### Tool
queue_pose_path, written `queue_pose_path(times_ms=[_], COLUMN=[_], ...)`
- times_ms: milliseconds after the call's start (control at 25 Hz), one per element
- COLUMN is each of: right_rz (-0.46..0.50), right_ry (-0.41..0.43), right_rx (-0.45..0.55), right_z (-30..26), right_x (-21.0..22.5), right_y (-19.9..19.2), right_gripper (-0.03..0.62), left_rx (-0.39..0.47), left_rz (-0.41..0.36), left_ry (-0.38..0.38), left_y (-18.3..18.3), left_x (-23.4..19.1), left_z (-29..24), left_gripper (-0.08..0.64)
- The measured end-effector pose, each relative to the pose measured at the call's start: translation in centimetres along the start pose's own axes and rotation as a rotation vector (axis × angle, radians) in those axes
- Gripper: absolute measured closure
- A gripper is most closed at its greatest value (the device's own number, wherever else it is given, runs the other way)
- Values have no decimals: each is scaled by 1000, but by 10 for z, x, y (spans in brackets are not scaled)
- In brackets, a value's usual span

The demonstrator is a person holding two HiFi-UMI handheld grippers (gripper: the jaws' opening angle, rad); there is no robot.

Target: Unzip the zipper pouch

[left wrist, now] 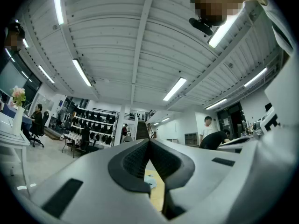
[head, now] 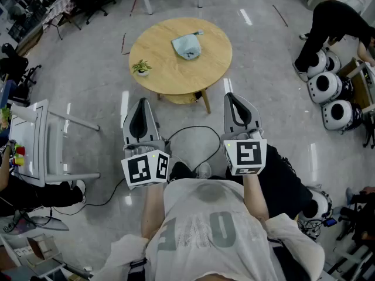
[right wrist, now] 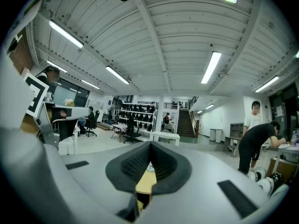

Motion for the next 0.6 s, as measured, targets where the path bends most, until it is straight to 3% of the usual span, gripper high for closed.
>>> queue_pose_path(times_ms=[400, 600], right_rz=[8, -68], right_ry=[13, 44], right_rx=[-8, -13], right_z=[-7, -10], right_x=[2, -1], right_y=[-7, -13], right_gripper=[563, 563], left_rx=[-9, -11], left_rz=[5, 37], left_ry=[-4, 17], left_y=[-4, -10], left_x=[4, -2], left_z=[-5, 0], left_gripper=[534, 534])
Point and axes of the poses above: the fingertips, and each gripper's own axes: z backward along the fingers, x to its right, y out of its top, the point moved 5 cm from there along z, backward along the fingers, and after that the axes turned 9 degrees about -y, right-handed, at the moved point
